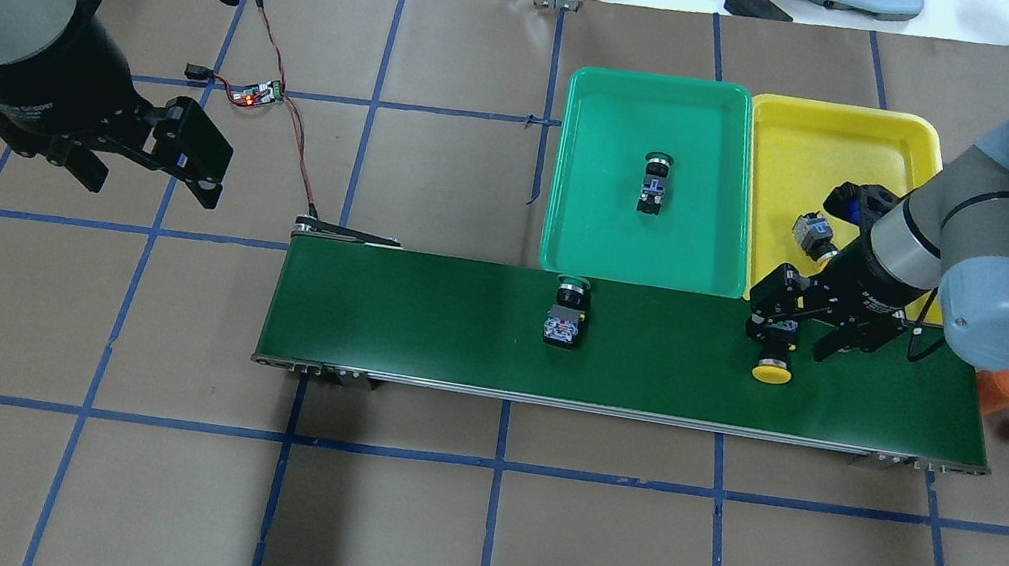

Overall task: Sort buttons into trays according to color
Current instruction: 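Grasp the yellow-capped button with the right gripper and place it in the yellow tray, then move the right gripper to the last button on the conveyor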

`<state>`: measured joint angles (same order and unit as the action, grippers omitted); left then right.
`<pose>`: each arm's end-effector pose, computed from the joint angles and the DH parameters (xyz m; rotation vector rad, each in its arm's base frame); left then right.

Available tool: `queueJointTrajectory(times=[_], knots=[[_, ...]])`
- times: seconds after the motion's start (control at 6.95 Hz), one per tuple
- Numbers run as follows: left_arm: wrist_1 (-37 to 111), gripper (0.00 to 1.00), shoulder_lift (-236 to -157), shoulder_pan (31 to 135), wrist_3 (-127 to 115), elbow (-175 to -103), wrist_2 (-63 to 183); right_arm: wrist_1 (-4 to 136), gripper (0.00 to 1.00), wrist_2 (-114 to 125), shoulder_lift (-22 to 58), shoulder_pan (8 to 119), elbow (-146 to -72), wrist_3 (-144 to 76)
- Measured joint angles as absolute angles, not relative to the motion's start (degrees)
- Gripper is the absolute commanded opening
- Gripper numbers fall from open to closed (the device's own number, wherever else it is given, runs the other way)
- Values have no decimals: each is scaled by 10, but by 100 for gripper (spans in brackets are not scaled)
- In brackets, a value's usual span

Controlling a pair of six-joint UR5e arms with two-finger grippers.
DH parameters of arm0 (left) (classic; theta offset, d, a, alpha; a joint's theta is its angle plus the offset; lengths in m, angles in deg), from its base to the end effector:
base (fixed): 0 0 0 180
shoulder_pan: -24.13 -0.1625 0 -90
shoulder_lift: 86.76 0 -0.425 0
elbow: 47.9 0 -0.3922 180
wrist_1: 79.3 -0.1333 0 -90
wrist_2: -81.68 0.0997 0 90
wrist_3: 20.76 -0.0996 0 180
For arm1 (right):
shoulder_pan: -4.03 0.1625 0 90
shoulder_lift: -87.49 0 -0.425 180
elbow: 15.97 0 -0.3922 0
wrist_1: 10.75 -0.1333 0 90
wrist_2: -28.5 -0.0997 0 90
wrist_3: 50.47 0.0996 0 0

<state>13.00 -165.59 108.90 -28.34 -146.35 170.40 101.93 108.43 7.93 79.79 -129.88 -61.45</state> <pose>-0.0976 -0.4205 0.4992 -0.0641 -3.1195 0.0153 0.0284 -0.5010 0.2430 0.1092 2.9151 0.2348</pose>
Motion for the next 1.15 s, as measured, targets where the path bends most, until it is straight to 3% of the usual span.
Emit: queueJointTrajectory(times=[0.43,0.86,1.01,1.15], knots=[[135,100,-1643,1089,-281,-1460,1717,977,0,1121,81,800,-1241,-618],[145,100,-1627,1089,-276,-1463,1732,928,0,1128,183,801,-1063,-638],[161,100,-1622,1088,-276,-1464,1736,914,78,1126,229,802,-1001,-644],[167,100,-1621,1087,-276,-1464,1740,911,100,1125,263,802,-965,-652]])
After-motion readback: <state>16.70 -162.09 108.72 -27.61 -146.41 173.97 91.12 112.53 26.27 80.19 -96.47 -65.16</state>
